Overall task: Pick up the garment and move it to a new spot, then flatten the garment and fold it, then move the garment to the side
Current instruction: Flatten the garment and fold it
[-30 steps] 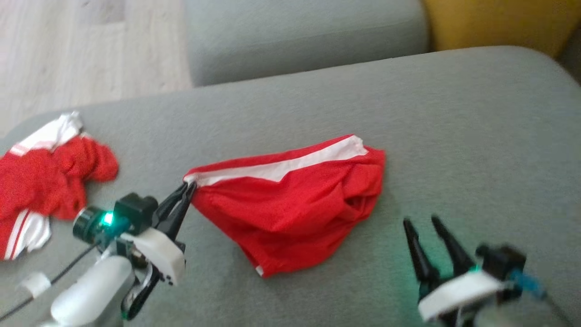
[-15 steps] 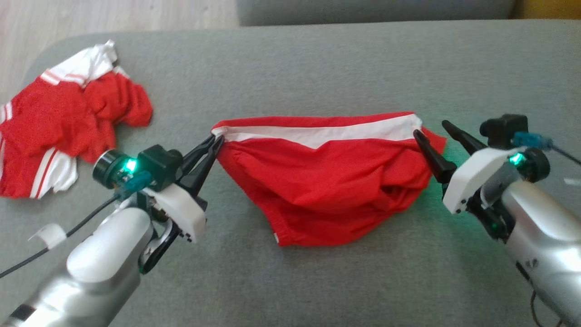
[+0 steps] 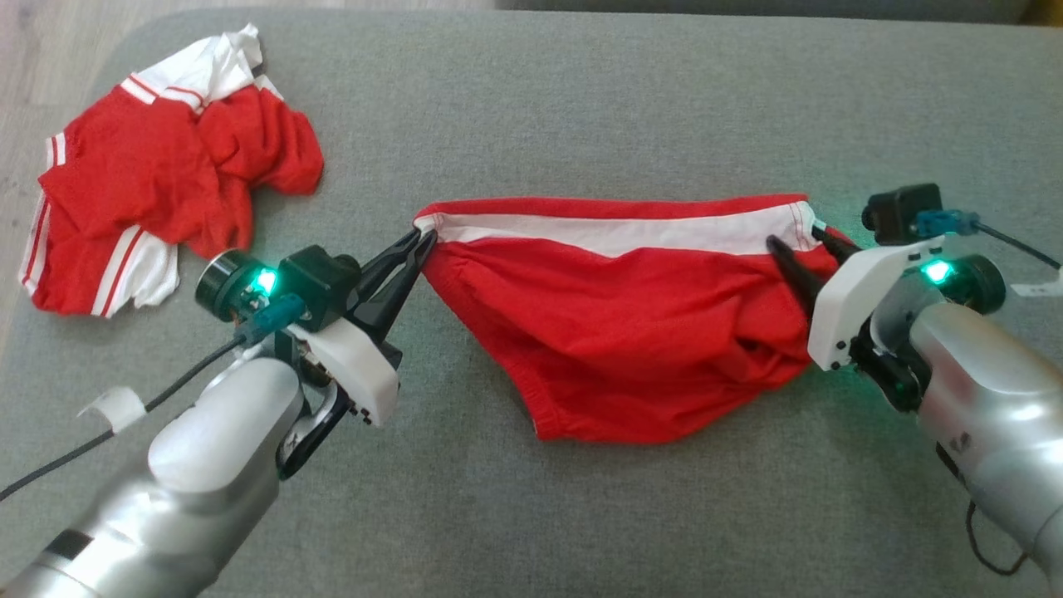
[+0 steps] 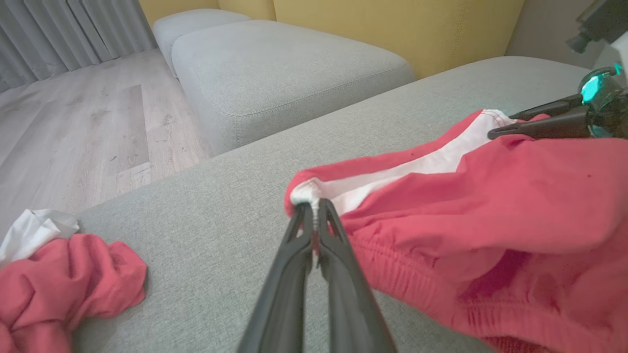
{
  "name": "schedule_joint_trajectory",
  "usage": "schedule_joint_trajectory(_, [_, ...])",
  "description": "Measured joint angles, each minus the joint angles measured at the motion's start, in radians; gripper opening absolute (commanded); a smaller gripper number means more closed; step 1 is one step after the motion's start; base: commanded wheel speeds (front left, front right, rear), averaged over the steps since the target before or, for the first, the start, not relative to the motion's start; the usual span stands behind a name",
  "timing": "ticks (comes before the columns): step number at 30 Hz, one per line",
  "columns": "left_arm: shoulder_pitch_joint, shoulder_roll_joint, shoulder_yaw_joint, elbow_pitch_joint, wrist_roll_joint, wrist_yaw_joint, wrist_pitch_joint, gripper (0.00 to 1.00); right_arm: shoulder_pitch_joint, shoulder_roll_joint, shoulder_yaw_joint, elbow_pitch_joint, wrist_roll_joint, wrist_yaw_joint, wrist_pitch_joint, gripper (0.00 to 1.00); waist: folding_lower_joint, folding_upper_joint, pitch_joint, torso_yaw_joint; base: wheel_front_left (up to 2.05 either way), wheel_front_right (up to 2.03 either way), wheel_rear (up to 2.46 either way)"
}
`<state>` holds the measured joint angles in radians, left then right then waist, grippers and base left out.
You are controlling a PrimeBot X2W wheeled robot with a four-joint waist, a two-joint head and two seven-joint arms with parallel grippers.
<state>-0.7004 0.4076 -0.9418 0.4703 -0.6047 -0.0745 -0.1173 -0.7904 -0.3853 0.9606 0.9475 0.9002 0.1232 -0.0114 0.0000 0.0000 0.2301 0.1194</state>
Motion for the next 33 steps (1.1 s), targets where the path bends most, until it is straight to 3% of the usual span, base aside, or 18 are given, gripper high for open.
schedule_joint_trajectory(8, [-0.023,-0.003,-0.003,0.019,0.013,-0.006,-0.038,0.00,-0.077,-0.002,0.079,0.036,0.002,0.000,-0.106,0.00,0.0001,0.0000,0.016,-0.007,0.00,0.00,0.00])
schedule_joint_trajectory(15, [-0.158,-0.005,0.019,0.011,0.091,0.013,-0.109,0.00,-0.237,-0.039,0.046,0.074,0.006,0.000,-0.221,0.00,0.0001,0.0000,0.025,-0.059,0.00,0.00,0.00])
schedule_joint_trajectory(22, [-0.367,-0.095,0.129,-0.045,0.208,0.031,-0.141,0.00,-0.392,-0.119,-0.030,0.029,-0.037,0.000,-0.240,0.00,0.0000,0.0000,0.032,-0.158,0.00,0.00,0.00])
schedule_joint_trajectory(25, [-0.323,-0.109,0.144,-0.050,0.215,0.012,-0.141,0.00,-0.357,-0.129,-0.039,-0.002,-0.055,0.000,-0.240,0.00,0.0000,0.0000,0.039,-0.212,0.00,0.00,0.00])
schedule_joint_trajectory(29, [-0.110,-0.104,0.135,-0.039,0.232,-0.009,-0.140,0.00,-0.178,-0.122,-0.066,-0.024,-0.052,0.000,-0.241,0.00,0.0001,0.0000,0.050,-0.278,0.00,0.00,0.00])
schedule_joint_trajectory(31, [0.002,-0.103,0.134,-0.023,0.230,-0.015,-0.140,0.00,-0.068,-0.109,-0.097,-0.026,-0.055,0.000,-0.241,0.44,-0.0001,0.0000,0.057,-0.304,0.00,0.00,0.00])
schedule_joint_trajectory(32, [0.043,-0.102,0.131,-0.018,0.236,-0.015,-0.139,0.00,-0.018,-0.101,-0.127,-0.034,-0.057,0.000,-0.241,0.54,-0.0001,0.0000,0.062,-0.314,0.00,0.00,0.00])
schedule_joint_trajectory(33, [0.075,-0.100,0.128,-0.017,0.249,-0.019,-0.139,0.00,0.029,-0.094,-0.159,-0.046,-0.061,0.000,-0.241,0.73,0.0000,0.0000,0.066,-0.322,0.00,0.00,0.00])
